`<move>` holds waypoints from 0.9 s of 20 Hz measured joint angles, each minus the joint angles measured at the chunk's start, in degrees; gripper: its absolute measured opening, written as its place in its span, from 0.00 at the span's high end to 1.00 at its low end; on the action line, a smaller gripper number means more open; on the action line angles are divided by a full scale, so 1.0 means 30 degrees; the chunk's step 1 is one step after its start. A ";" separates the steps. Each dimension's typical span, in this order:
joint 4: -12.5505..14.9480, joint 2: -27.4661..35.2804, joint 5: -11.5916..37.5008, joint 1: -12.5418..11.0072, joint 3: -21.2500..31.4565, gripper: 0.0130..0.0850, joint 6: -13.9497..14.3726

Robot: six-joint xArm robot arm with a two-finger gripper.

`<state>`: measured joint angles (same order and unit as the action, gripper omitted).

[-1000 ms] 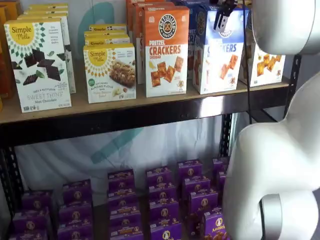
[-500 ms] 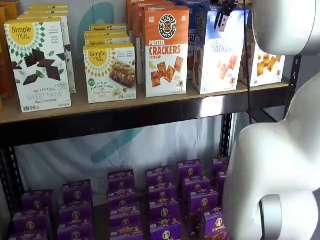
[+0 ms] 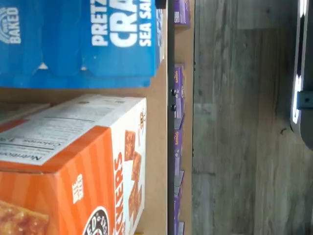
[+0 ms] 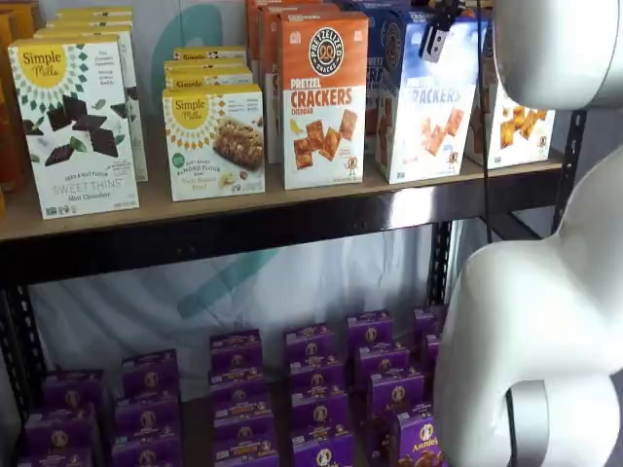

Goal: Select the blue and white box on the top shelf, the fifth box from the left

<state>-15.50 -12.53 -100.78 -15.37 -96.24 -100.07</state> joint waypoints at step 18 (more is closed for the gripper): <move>0.0147 -0.1042 -0.3193 -0.0098 -0.0447 0.39 0.0229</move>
<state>-15.06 -15.65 -110.36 -15.67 -97.59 -99.39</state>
